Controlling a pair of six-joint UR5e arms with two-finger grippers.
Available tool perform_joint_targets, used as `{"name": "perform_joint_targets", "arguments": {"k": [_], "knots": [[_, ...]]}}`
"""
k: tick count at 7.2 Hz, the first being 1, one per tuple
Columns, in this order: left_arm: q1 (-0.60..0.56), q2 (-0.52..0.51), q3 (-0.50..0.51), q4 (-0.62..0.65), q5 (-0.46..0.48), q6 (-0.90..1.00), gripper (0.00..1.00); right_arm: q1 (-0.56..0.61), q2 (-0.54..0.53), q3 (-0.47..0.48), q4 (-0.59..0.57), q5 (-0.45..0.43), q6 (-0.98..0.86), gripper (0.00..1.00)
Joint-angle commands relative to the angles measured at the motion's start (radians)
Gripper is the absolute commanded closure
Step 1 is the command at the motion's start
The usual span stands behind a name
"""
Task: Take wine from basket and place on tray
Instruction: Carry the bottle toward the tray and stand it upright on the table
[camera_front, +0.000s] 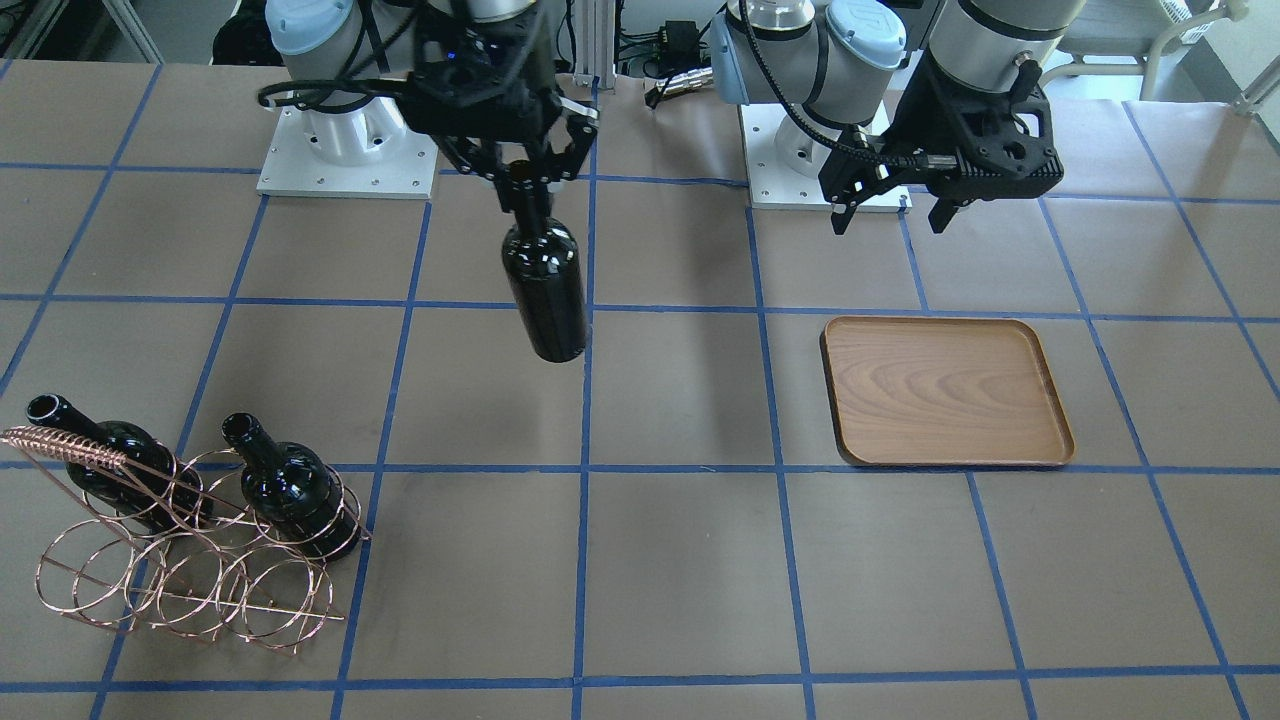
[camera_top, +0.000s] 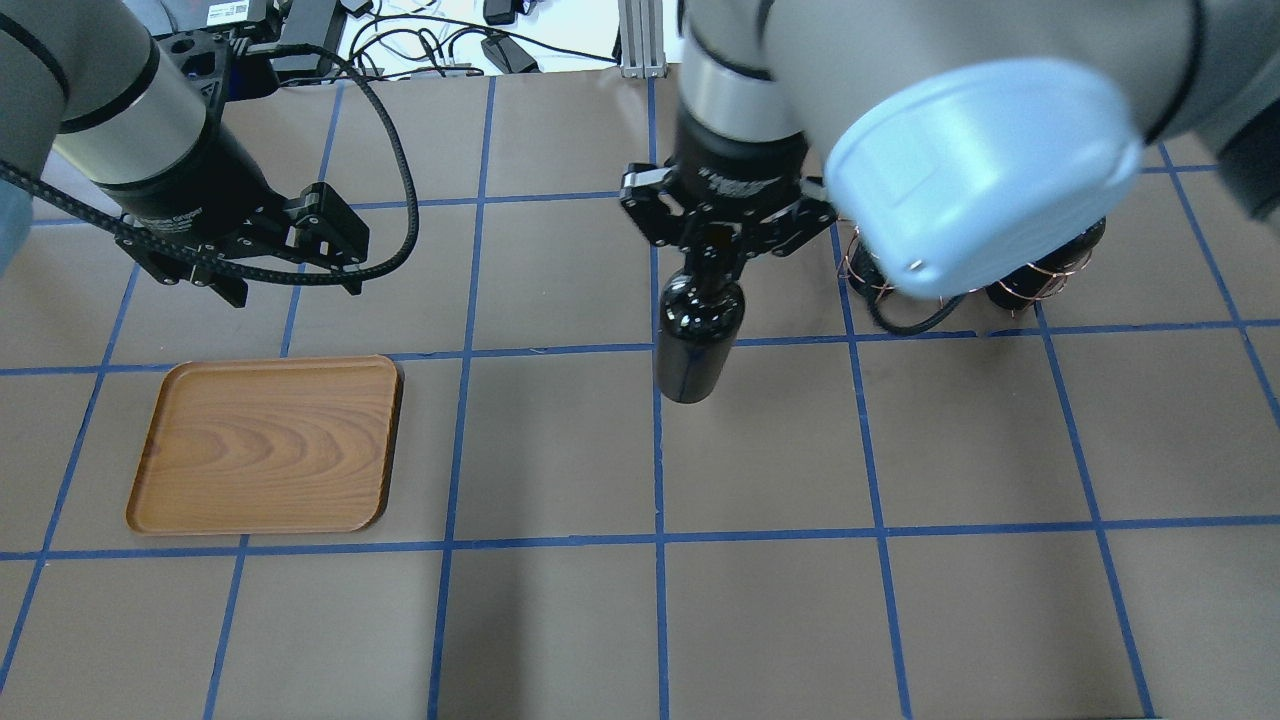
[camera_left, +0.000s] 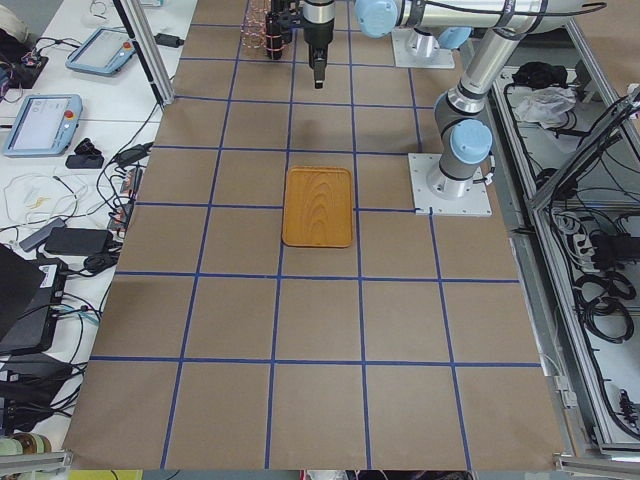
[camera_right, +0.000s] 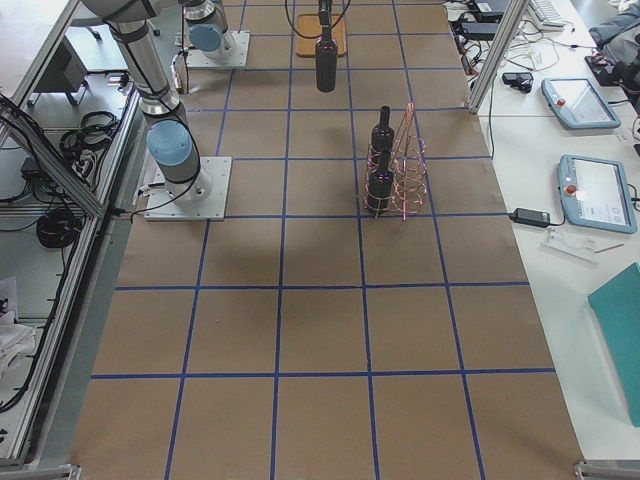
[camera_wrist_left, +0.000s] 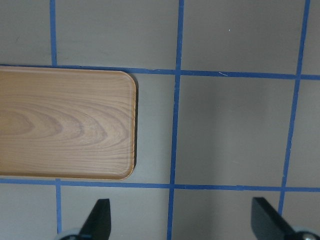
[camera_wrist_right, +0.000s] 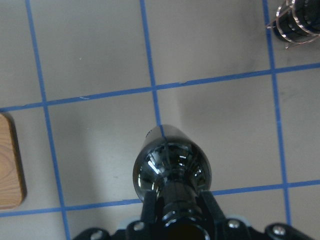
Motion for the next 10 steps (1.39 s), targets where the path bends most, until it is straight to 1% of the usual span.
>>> {"name": "perform_joint_targets", "arguments": {"k": [1,2,4,6,8,9,10], "knots": [[0.041,0.001,0.005,0.001,0.003,0.0,0.0,0.122,0.114,0.024,-0.149,0.001,0.159,0.92],[0.042,-0.001,0.005,0.001,0.003,0.0,0.0,0.15,0.157,0.024,-0.205,0.001,0.217,0.92],[0.042,-0.001,0.005,-0.003,0.021,0.0,0.0,0.185,0.202,0.018,-0.214,-0.009,0.273,0.92],[0.048,-0.012,0.005,-0.016,0.022,0.0,0.0,0.185,0.213,0.014,-0.207,-0.014,0.283,0.91],[0.066,-0.024,0.008,-0.006,0.019,-0.006,0.0,0.185,0.226,0.012,-0.2,-0.026,0.288,0.84],[0.074,-0.024,0.007,-0.004,0.018,-0.006,0.0,0.19,0.228,0.012,-0.2,-0.036,0.29,0.56],[0.074,-0.024,0.007,-0.002,0.021,0.0,0.0,0.196,0.231,0.011,-0.206,-0.01,0.302,0.01]]}}
